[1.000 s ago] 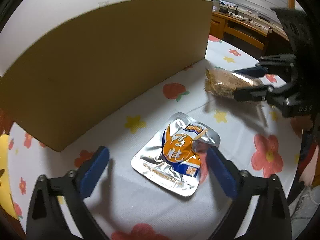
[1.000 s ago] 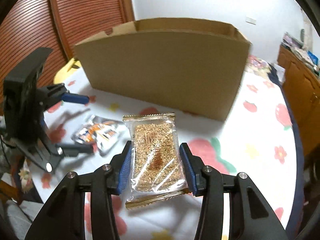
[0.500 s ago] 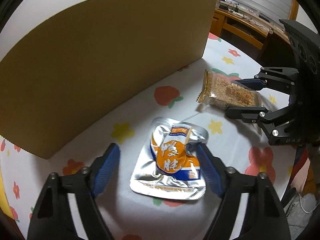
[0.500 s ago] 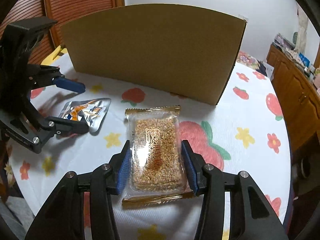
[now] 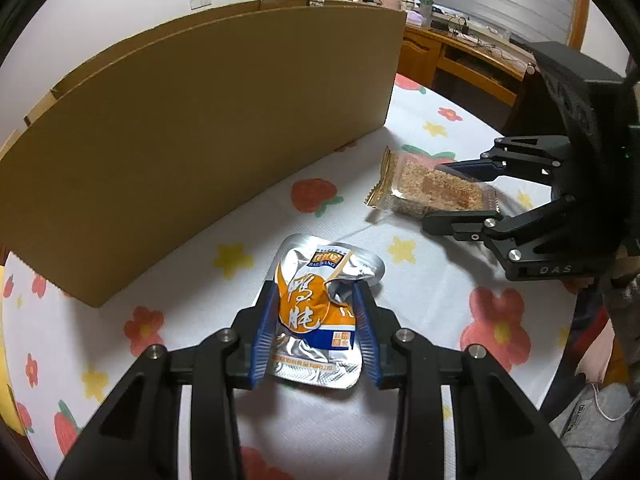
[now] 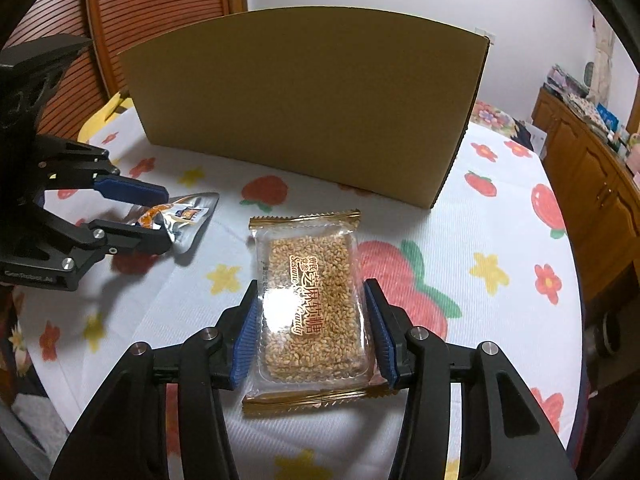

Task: Organize snacks
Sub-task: 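Grasp the silver-orange pouch with the left tool while right tool holds sesame bar, then carry both packets over the box and open both tools to drop them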

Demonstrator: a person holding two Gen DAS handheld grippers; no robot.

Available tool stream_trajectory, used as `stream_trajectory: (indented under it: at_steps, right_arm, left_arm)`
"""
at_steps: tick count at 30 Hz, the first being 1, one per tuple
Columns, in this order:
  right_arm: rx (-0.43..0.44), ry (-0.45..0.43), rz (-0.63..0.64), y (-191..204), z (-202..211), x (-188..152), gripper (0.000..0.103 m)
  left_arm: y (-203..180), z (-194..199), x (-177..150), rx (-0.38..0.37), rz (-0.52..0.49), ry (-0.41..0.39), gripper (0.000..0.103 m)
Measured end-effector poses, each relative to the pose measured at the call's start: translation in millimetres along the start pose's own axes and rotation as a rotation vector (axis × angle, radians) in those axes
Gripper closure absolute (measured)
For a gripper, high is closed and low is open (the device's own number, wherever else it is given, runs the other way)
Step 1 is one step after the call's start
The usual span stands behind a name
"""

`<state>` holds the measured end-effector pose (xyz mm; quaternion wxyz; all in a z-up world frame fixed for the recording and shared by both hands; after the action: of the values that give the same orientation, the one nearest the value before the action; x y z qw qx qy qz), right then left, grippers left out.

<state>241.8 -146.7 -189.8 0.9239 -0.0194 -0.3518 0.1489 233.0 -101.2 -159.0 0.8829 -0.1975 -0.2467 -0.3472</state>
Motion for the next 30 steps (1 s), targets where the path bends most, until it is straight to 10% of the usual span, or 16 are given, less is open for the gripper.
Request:
stream_trajectory:
  at_steps: [30]
  right_arm:
    - [0.014,-0.064,-0.041,-6.0,18.4,10.8,0.059]
  left_arm:
    - [10.5,61.3,17.4,0.084,0.064,-0.252,0.067]
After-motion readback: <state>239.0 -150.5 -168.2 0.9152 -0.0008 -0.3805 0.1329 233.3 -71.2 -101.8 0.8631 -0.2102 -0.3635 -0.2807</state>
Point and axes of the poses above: each gripper's, at about its wrist camera, not at the fingertips, and z roughly against the way its jaws point, y to its left, x to its top, the point moved 10 cm from there along -z, roughly the way its jaws point, and after that the axes turned 10 degrees about -x, right-handed, at the moved point
